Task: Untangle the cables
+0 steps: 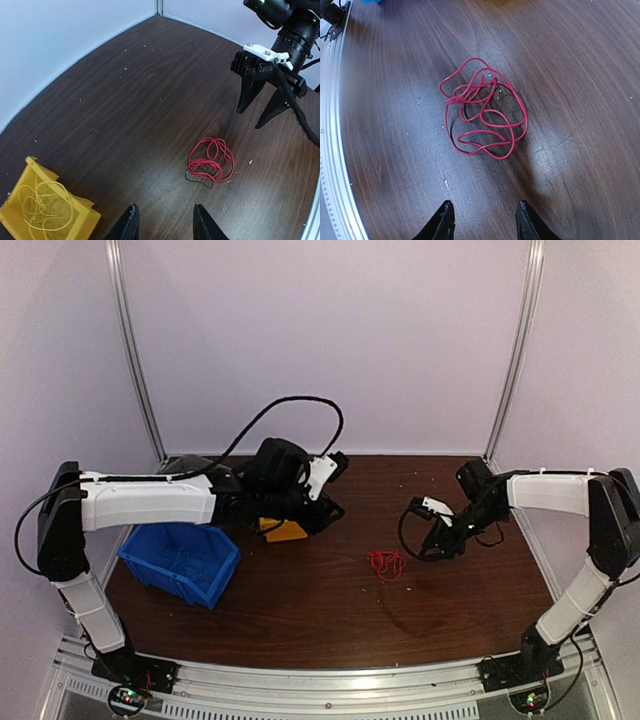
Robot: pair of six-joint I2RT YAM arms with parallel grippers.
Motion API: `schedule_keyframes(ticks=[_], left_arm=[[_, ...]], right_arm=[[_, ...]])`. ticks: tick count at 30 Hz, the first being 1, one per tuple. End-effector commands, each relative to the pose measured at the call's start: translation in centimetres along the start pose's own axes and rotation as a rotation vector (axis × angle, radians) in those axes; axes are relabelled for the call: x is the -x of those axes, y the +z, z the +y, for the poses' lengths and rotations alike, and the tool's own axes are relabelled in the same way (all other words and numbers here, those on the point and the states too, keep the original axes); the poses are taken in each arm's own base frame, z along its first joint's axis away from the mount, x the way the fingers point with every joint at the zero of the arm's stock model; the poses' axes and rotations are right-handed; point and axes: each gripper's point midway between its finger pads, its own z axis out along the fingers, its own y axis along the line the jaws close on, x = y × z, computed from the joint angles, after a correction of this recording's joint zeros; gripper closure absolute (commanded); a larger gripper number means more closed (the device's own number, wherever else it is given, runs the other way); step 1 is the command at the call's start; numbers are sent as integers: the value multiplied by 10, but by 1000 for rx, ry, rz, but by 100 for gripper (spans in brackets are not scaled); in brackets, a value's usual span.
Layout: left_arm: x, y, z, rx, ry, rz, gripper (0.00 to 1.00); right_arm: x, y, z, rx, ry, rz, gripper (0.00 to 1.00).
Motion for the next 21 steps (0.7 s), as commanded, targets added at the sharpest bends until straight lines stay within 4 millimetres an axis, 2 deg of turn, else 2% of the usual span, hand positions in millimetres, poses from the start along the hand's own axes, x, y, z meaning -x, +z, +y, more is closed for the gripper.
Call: schedule_keyframes(ticks=[1, 5, 10, 18, 21], left_arm=[[-9, 13, -13, -69, -146, -25, 61], [-27, 17, -9, -50, -208, -1, 60], [-26, 18, -9, -48, -226, -22, 60], [-31, 21, -6, -32, -239, -23, 60], [-34, 23, -6, -32, -242, -20, 60]], right_arm=[[-2, 18, 1, -5, -56, 36, 56], [-1, 34, -10, -5, -29, 69, 54], [-3, 51, -16, 37, -3, 96, 54], [5, 66, -23, 63, 24, 94, 55], [4, 72, -24, 90, 37, 103, 60]])
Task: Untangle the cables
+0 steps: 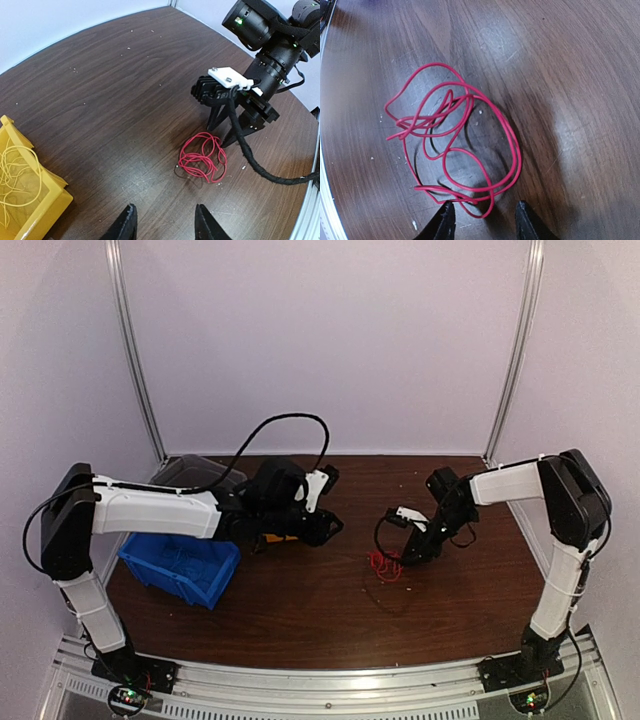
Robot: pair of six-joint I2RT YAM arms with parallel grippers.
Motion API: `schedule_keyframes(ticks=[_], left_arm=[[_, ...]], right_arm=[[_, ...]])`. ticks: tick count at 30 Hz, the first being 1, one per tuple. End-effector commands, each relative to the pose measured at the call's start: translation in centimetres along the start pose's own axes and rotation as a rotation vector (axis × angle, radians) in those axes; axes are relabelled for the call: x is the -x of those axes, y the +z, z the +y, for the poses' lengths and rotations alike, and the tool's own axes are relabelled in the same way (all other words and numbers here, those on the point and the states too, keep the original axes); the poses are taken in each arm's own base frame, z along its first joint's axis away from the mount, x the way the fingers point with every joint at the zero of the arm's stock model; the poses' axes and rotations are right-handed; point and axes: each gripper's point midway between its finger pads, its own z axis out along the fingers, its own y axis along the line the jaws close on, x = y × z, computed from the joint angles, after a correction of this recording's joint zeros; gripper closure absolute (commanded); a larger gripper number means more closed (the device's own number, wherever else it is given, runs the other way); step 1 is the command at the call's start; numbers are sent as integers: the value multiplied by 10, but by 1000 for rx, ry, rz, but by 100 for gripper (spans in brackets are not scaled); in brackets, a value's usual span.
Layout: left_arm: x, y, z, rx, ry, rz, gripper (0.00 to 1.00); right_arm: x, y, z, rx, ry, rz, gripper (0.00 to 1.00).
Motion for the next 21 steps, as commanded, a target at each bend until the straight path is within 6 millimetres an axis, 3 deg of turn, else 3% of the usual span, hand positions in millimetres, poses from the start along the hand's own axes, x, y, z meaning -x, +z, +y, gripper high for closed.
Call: schedule_keyframes(ticks=[1, 6, 10, 12, 15, 21], left_arm=[[5, 3, -1, -7, -14, -40, 60], [3, 3, -1, -10, -18, -41, 60], [4, 4, -4, -28, -25, -55, 60], [5, 6, -7, -46, -33, -57, 60], [5, 13, -12, -78, -50, -54, 59], [-3, 30, -29, -190, -111, -46, 55]], right_arm=[[5, 9, -2, 38, 17, -4, 62], [4, 10, 4, 72, 20, -8, 74], [9, 2, 12, 87, 5, -29, 97], [13, -4, 17, 92, 1, -41, 100], [24, -23, 23, 62, -28, -70, 100], [57, -85, 46, -42, -135, -155, 100]])
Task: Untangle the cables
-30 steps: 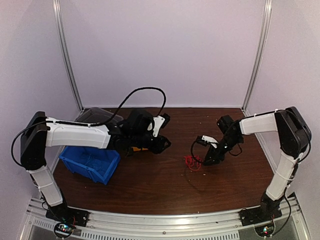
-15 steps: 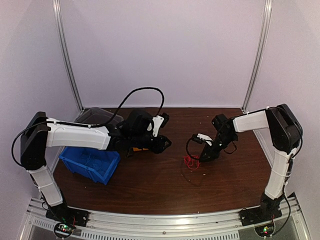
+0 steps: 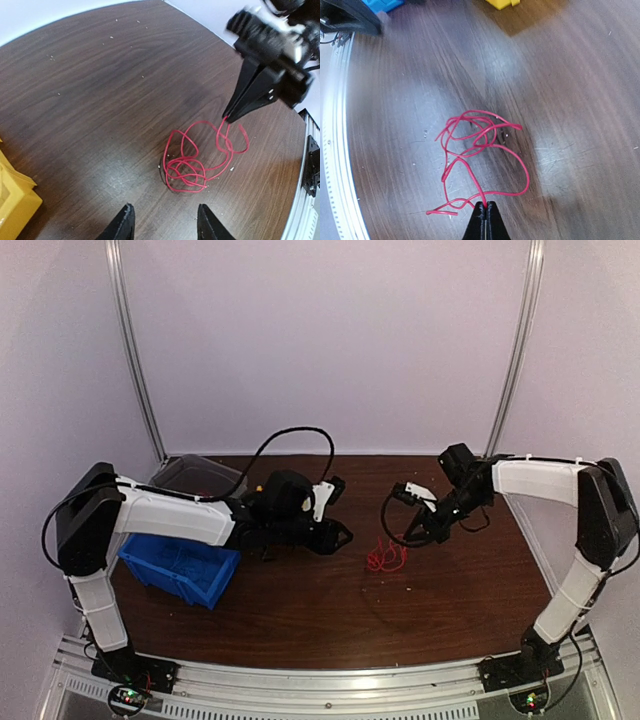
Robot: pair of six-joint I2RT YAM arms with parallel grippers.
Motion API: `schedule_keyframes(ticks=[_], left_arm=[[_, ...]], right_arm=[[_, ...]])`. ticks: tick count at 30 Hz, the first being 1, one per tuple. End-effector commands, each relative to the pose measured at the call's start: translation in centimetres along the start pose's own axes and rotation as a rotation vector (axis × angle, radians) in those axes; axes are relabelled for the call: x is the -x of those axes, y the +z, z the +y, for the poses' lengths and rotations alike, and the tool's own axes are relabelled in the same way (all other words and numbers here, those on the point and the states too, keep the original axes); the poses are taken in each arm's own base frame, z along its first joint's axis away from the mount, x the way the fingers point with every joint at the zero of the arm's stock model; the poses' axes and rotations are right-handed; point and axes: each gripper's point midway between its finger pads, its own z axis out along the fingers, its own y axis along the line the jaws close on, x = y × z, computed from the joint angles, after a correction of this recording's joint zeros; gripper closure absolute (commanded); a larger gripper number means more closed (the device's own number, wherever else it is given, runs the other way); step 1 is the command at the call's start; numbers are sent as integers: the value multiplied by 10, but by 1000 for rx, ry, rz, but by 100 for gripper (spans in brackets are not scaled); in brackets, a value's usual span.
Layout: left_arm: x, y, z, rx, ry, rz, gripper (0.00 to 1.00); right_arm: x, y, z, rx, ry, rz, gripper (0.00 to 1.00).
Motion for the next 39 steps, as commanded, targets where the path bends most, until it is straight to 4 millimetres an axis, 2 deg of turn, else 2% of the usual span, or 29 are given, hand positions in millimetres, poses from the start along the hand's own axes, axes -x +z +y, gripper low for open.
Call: schedule_keyframes(ticks=[1, 6, 8, 13, 20, 29, 39], left_arm=[[9, 13, -22, -136, -47, -50, 55], [2, 22, -49, -301, -84, -57, 54], [6, 20, -60, -353, -77, -94, 54], [7, 16, -72, -392, -56, -131, 54], [-3, 3, -107, -509, 59, -237, 56], [-17, 24, -82, -380, -39, -228, 55], [-19, 42, -69, -316, -129, -219, 57]], right_arm=[[35, -49, 25, -62, -96, -80, 100], [60, -85, 48, -104, -148, -176, 100], [66, -93, 52, -120, -155, -195, 100], [84, -113, 61, -138, -162, -272, 100], [124, -152, 76, -158, -168, -453, 100], [160, -194, 99, -145, -203, -573, 100], [171, -205, 107, -123, -216, -620, 100]])
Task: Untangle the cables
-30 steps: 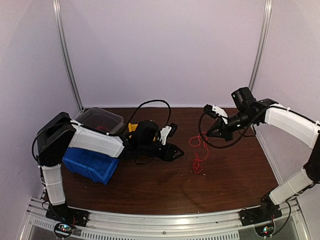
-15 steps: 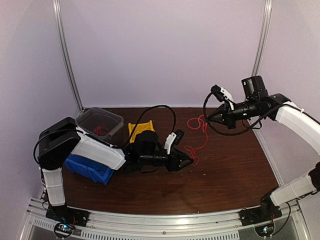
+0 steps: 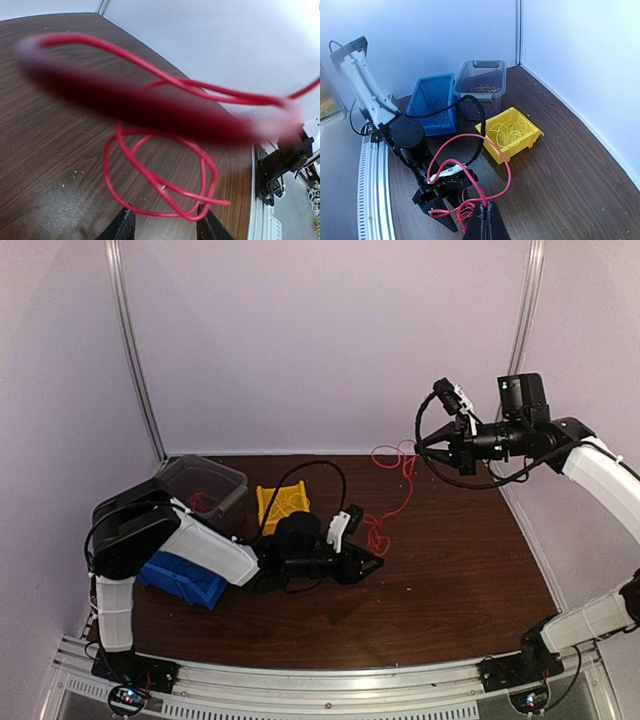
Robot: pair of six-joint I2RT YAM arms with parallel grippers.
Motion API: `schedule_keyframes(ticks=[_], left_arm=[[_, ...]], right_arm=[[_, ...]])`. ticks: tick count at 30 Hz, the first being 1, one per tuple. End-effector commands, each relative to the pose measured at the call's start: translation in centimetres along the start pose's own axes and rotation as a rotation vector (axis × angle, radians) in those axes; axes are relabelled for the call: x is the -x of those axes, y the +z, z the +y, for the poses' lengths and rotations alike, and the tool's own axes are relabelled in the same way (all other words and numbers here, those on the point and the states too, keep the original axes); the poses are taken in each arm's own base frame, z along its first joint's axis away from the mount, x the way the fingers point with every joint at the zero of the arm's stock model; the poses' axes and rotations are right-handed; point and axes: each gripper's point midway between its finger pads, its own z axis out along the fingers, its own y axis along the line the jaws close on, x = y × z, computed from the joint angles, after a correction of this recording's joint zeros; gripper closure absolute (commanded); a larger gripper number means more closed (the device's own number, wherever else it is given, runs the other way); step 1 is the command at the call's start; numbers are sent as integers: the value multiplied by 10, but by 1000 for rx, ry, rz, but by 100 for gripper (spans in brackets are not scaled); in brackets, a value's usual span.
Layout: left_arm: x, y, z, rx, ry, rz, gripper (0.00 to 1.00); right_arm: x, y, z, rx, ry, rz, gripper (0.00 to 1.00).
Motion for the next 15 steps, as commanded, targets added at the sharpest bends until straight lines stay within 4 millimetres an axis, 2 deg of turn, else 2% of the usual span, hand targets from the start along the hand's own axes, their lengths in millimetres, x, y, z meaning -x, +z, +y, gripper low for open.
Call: schedule_keyframes(ticks=[1, 8, 15], left_arm=[[16, 4, 5, 13, -51, -78, 57], [21, 0, -12, -140, -130, -139, 62], [33, -7, -17, -275, -233, -224, 62]], right_arm=[[24, -10, 9, 16, -30, -68, 100], [26, -14, 14, 25, -44, -80, 100], [25, -15, 17, 33, -42, -83, 100]])
